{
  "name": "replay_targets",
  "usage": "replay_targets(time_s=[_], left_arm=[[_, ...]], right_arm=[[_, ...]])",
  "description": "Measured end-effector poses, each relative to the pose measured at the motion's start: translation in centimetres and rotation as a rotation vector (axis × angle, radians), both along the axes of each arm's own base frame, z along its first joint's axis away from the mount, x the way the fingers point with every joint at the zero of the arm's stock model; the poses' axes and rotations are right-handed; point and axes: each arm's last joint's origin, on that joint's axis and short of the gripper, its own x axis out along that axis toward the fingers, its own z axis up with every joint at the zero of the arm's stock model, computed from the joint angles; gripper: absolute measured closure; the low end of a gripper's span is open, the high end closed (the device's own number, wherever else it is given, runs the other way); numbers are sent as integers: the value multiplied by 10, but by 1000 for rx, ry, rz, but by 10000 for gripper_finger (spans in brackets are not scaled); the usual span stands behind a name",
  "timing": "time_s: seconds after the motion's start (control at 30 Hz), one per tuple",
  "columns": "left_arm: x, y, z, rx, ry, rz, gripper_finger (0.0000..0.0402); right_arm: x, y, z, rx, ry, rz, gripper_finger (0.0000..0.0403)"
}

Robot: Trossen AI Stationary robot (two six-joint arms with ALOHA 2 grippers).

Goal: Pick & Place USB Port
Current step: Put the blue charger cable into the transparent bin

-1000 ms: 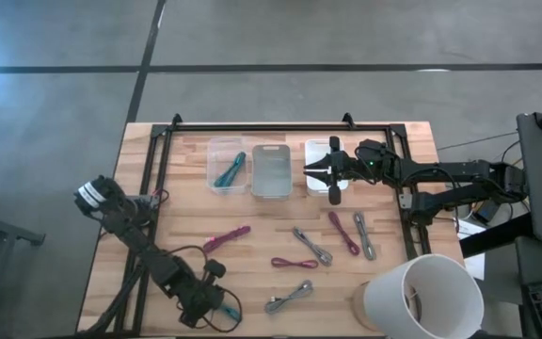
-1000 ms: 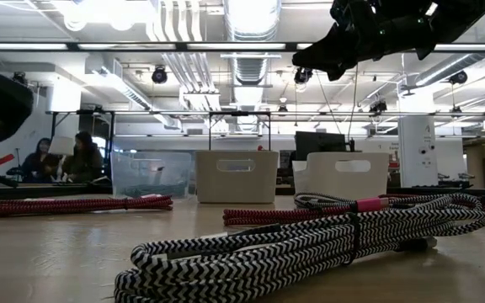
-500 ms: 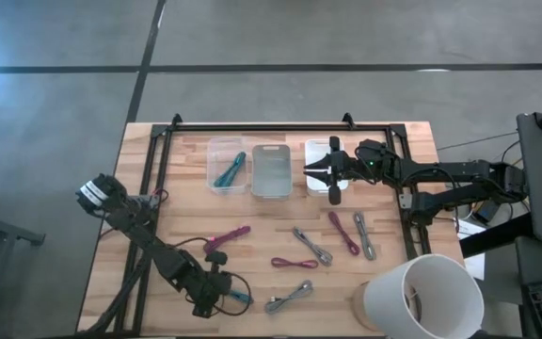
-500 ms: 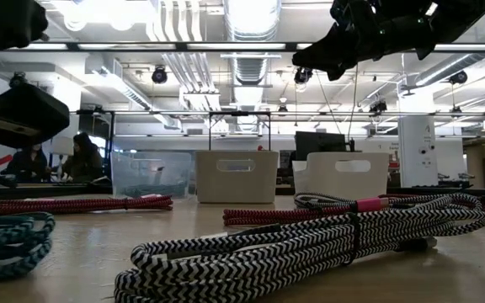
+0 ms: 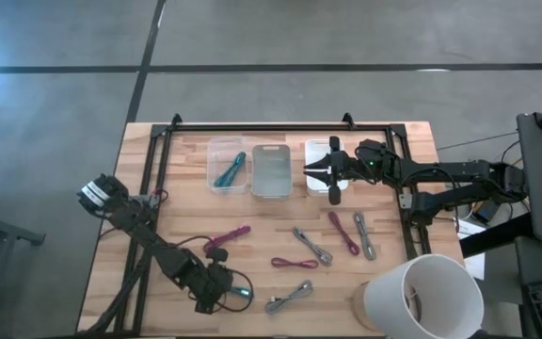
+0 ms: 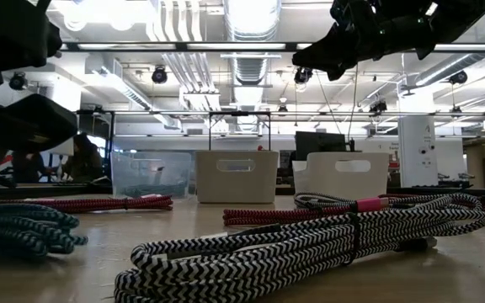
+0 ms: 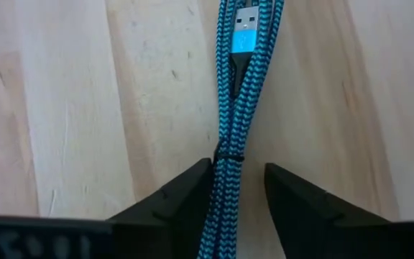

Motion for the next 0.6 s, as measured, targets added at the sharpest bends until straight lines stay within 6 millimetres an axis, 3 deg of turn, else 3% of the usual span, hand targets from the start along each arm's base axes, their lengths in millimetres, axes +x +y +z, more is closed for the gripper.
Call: replay_targets(time_s=[0.33,0.6], left_arm=[[0,0,0,9,0,1,241],[-1,2,0,28,5,-24,357]], right_arm=[[0,0,0,0,0,0,339],[0,0,0,0,0,0,339]])
